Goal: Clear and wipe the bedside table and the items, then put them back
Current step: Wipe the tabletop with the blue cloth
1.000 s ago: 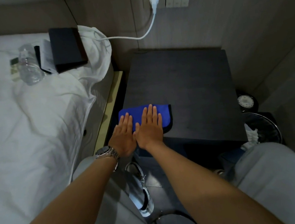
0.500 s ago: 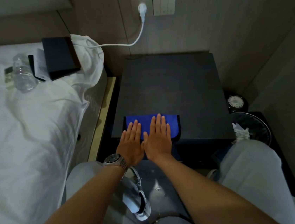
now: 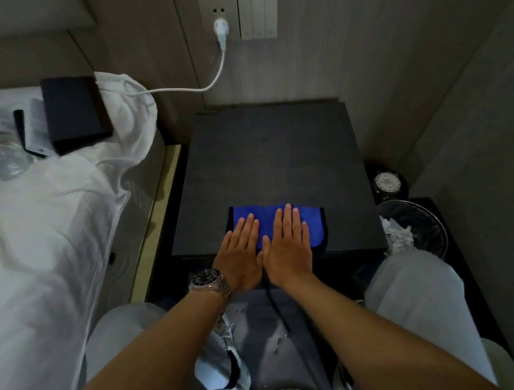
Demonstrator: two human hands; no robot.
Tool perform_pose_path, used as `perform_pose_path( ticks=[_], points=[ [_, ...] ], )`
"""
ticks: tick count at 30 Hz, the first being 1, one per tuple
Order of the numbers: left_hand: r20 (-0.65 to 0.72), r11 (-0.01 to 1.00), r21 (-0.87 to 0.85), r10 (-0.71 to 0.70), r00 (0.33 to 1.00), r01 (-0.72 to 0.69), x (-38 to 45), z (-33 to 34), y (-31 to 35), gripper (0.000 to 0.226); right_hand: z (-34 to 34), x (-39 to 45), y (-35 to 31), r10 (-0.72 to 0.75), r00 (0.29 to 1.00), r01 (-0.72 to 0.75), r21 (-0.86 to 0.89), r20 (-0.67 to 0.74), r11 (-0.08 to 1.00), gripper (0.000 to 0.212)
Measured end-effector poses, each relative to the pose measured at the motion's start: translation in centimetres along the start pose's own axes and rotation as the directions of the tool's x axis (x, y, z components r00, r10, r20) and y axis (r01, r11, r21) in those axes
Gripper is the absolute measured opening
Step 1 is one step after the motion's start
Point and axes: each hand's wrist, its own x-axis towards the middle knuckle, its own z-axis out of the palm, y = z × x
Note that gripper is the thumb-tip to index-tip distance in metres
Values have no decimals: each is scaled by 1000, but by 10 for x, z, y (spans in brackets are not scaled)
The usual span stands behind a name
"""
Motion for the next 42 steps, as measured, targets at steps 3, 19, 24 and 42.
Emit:
perform_pose_path(
  ticks=[3, 19, 24, 42],
  points=[
    [13, 1000, -30, 7, 1000, -7, 17, -8, 3, 62, -8, 18, 8, 25, 999, -24, -21, 48, 999, 69],
    [13, 1000, -8, -2, 1000, 2, 124, -41, -4, 66, -30, 136, 23, 8, 996, -3, -64, 86, 998, 70],
    [37, 1000, -14, -26, 999, 26, 161, -52, -12, 66, -35, 173, 21, -8, 997, 14, -74, 80, 997, 69],
    [-14, 994, -95, -50, 999, 48, 285, -85, -49, 62, -47, 304, 13, -11, 999, 16, -108, 46, 994, 69]
  ],
)
